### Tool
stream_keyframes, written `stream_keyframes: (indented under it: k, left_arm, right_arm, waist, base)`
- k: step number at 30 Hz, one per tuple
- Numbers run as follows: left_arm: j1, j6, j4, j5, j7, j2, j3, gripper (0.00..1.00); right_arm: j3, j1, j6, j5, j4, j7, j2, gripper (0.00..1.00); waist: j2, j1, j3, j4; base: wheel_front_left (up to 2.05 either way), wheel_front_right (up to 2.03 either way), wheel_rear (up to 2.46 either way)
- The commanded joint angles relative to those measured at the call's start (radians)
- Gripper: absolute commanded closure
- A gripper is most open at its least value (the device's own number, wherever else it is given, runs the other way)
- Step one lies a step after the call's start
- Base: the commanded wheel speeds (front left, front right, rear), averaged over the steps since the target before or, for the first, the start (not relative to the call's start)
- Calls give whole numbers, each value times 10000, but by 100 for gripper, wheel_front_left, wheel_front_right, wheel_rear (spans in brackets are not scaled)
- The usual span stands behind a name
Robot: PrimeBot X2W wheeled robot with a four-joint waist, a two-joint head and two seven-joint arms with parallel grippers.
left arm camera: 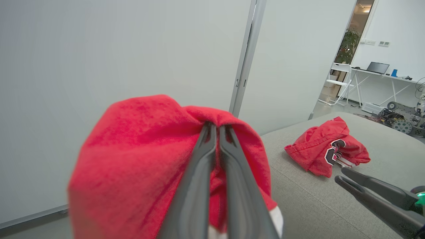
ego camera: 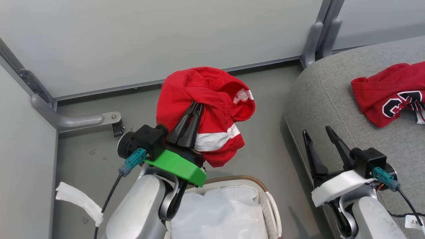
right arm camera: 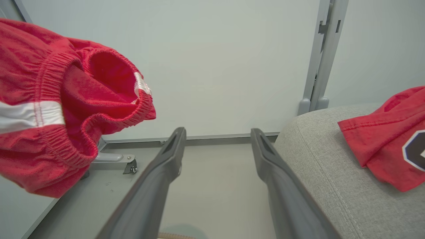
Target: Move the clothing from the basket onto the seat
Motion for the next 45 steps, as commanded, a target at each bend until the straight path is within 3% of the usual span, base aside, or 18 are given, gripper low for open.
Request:
stream_keyframes:
  k: [1,9,19,26,45]
  left_arm:
    - [3,-34,-153,-38,-36,12,77,100]
    - [173,-35,-493,-115,-35,14,27,100]
    - [256,-36,-437,-194,-35,16,-174,100]
    - [214,-36,-374,-238,-37,14,-336,100]
    - [-156,-37,-490,-544,-35,14,-1120,100]
  right_arm:
    - [47,196,-11,-36,40,-47,8,0]
    - [559,406,-11,-59,-13,-47,-62,0]
    - [3494,-203,-11,307,-879,-47,-508,0]
    - [4975,-1004,-11,446,-1128,-47,-704,0]
    - [5185,-2533,-11,-826,672,-46,56,0]
  waist:
    - [0,1,-96,-58]
    - [0,1,-378,-82]
    - [0,1,-423,8]
    - [0,1,-392,88]
    - [0,1,-64,398]
  base:
    - [0,0,0]
    - [0,0,0]
    - [0,0,0]
    - [0,0,0]
    - [0,0,0]
